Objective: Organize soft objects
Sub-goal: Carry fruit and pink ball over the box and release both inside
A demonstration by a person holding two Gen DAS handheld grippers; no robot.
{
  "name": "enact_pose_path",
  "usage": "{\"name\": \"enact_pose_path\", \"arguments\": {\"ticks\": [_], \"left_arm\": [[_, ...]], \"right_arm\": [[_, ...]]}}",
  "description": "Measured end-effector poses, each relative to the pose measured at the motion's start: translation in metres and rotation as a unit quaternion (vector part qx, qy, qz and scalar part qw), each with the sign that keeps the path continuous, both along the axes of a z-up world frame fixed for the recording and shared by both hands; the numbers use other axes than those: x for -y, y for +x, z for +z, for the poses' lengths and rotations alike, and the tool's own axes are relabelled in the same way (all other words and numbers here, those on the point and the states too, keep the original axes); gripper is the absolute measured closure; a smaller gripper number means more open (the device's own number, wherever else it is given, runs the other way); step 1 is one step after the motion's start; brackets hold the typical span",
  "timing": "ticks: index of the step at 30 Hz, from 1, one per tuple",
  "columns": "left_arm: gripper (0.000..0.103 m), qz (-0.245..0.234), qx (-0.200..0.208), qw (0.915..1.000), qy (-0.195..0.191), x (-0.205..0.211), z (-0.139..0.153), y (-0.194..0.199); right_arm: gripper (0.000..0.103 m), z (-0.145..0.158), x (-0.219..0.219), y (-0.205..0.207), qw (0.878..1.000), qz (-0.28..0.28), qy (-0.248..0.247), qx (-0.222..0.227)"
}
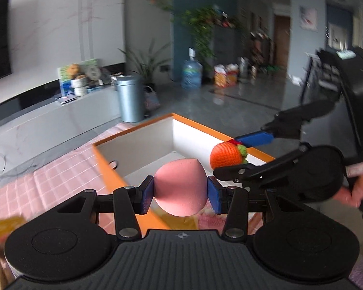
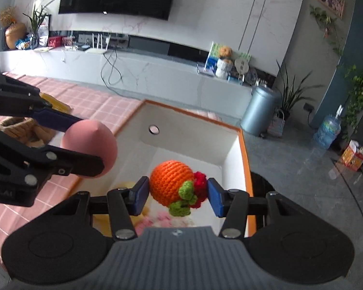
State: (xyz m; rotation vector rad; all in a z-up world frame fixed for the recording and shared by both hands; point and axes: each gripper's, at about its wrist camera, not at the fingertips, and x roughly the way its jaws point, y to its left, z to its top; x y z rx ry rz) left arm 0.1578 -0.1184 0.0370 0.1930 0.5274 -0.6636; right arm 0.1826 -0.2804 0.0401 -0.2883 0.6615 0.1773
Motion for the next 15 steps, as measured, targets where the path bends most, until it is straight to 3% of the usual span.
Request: {"name": "enact_pose_path", "arguments": {"ticks": [6,15], "left_arm": [[0.050,-0.040,0.005,0.9974,0.060,0.040,-0.015,0.022],[0.050,-0.071,-0.022,0.9875,0.139,0.073,-0.046,0.054]], "right_arm": [[0.051,-0.026,0.024,0.040,0.998,-0.014,-0.021,-0.051],[0.051,-0.061,0.022,0.083,0.992,0.031,-0.086,-0.092]]}}
